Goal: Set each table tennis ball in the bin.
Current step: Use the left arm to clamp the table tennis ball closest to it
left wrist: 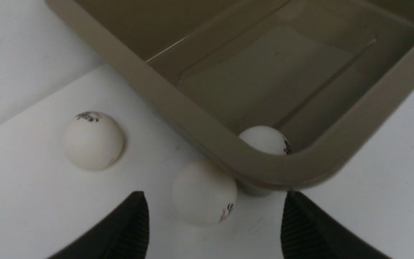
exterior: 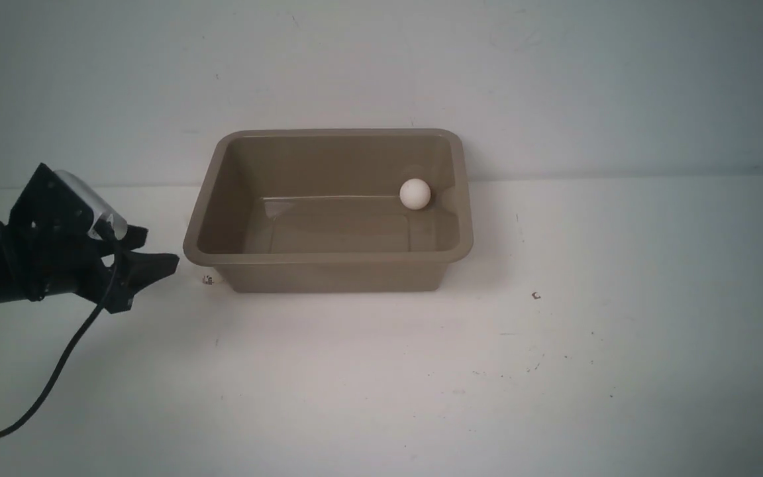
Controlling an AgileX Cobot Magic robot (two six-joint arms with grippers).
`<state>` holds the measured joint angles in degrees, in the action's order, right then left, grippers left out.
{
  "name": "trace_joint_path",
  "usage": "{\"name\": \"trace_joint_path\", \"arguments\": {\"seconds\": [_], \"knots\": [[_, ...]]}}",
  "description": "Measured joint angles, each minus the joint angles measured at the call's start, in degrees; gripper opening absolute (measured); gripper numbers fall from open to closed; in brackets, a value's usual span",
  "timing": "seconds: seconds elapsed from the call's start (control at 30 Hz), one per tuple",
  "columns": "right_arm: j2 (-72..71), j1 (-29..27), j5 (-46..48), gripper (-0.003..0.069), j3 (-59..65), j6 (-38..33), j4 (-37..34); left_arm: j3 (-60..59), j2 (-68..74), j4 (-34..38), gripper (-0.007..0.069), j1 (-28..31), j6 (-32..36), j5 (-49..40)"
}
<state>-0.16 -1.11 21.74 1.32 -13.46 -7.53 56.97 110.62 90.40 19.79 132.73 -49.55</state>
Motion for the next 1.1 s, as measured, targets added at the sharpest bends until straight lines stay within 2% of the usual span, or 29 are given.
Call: {"name": "trace_joint_path", "arguments": {"seconds": [0.2,0.5,0.8,1.1], "knots": [[0.0,0.0,0.0,0.0549,0.0,0.0,0.0,5.0,5.1,-2.2,0.0447,0.0,0.2,-0.5],[0.0,0.0,0.0,0.0549,0.0,0.0,0.0,5.7,10.1,-2.4,0.0447,0.0,0.8,0.2],[0.0,0.0,0.0,0.0549,0.0,0.0,0.0,5.8,11.9,0.5,0.0447,-1.2,3.9,-1.2],[0.0,0.0,0.0,0.0549,0.0,0.0,0.0,5.8,11.9,5.6,0.0447,-5.6,9.6,3.3]]}}
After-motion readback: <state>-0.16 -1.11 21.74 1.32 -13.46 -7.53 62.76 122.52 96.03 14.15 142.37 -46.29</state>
